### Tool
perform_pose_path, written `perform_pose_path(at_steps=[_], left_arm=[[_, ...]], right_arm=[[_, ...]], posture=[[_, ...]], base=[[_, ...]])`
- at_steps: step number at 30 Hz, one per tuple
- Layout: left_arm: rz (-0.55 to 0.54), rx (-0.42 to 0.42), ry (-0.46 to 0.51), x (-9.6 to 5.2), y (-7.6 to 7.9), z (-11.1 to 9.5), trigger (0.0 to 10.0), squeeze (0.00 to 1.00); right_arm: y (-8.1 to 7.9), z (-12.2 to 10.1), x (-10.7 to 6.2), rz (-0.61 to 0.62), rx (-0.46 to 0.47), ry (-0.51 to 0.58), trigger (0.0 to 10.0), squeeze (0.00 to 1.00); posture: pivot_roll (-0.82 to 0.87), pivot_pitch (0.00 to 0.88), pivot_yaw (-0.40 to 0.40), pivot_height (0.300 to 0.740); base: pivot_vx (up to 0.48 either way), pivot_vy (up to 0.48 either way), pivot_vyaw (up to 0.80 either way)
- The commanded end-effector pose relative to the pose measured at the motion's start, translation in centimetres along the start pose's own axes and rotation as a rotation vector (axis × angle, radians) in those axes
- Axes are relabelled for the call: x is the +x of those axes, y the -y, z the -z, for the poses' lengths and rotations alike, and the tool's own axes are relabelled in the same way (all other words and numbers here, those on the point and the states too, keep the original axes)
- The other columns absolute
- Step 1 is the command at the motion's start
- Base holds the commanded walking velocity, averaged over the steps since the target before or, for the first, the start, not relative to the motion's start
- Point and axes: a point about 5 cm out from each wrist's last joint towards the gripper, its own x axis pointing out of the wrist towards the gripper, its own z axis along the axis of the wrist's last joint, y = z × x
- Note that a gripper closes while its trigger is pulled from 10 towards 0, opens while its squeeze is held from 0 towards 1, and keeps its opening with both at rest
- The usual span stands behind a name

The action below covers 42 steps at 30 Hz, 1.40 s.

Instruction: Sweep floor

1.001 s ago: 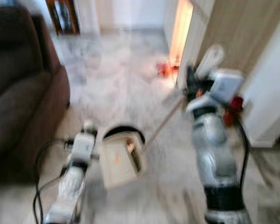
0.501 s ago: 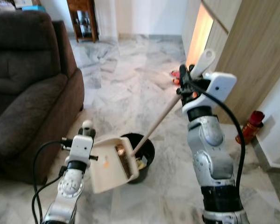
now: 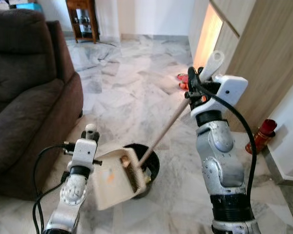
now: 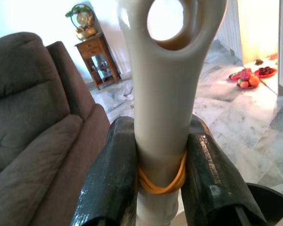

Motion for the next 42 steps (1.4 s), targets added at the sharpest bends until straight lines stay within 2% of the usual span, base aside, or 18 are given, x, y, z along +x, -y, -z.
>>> perform_pose_path(at_steps=[1,16,21,24,31,42], left_arm=[[-0.006,0.001,0.047,0.4,-0.1,-0.9,10.0,0.00],[-0.008,-0.003,0.050,0.5,-0.1,-1.0,10.0,0.00],[-0.009,-0.005,0.054,0.5,-0.1,-1.1,10.0,0.00],[-0.010,-0.005,0.055,0.5,-0.1,-1.1,10.0,0.00],[-0.001,-0.013,0.058,0.5,0.0,-1.1,10.0,0.00],[0.014,-0.011,0.062,0.3,0.3,-1.0,10.0,0.00]], right_arm=[[-0.3,-1.9,0.5,-0.009,0.004,0.089,10.0,0.00],[-0.7,-2.4,0.5,-0.028,0.014,0.112,10.0,0.00],[-0.9,-3.5,0.7,-0.038,0.025,0.167,10.0,0.00],[-1.1,-4.1,0.8,-0.055,-0.005,0.211,10.0,0.00],[-1.6,-3.8,0.5,-0.084,-0.053,0.213,10.0,0.00],[-2.0,-3.3,0.1,-0.124,-0.105,0.211,10.0,0.00]], posture=[[0.15,0.000,0.025,0.740],[0.15,0.000,0.023,0.740],[0.15,0.000,0.023,0.740],[0.15,0.000,0.024,0.740],[0.15,0.000,0.024,0.740],[0.15,0.000,0.024,0.740]], base=[[0.315,0.000,0.00],[0.313,0.000,0.00],[0.314,0.000,0.00],[0.312,0.000,0.00],[0.307,0.000,0.00],[0.000,0.000,0.00]])
